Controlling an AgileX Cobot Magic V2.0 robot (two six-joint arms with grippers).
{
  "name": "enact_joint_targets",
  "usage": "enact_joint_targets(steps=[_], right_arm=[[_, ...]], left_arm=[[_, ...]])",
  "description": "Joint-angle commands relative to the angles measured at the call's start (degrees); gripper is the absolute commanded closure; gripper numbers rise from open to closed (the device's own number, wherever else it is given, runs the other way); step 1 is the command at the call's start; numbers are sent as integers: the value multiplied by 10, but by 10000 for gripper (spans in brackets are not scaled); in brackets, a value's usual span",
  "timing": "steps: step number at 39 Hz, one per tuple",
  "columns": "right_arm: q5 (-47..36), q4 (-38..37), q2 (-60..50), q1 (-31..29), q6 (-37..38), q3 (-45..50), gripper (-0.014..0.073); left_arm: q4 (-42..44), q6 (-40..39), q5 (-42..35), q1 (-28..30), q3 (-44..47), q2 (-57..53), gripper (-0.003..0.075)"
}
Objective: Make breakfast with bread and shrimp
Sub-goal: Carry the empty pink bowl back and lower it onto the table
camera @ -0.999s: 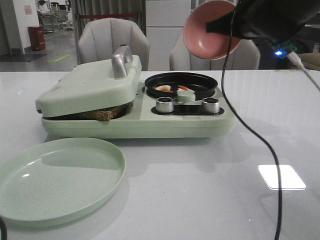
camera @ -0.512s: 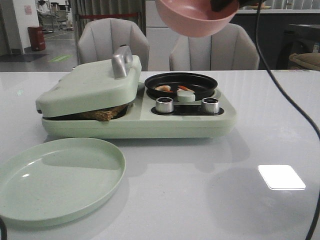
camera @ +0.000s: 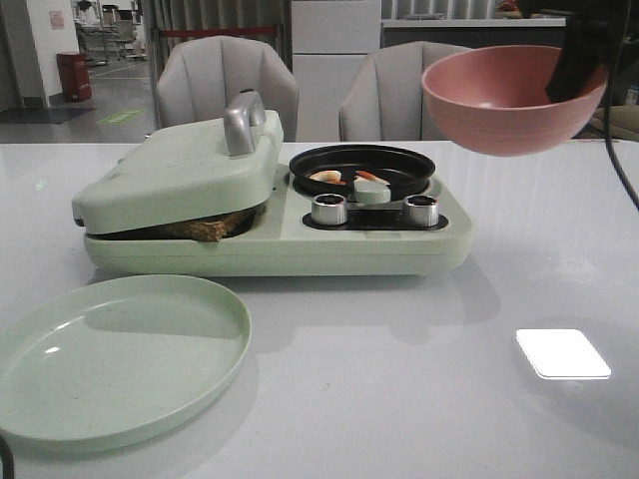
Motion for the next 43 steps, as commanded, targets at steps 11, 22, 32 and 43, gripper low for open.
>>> enact_joint_targets(steps=[11,22,32,43], right_arm=[[50,-9,25,-70,25,-16,452],[61,-4,105,-74,25,-16,429],[56,-18,128,-74,25,-17,183],[42,-71,58,-73,24,-25,71]], left_arm=[[-8,-5,-43,-4,-15,7,608],[-8,-5,-43,-4,-15,7,608],[-8,-5,-43,-4,-15,7,608],[-8,-5,-43,-4,-15,7,608]])
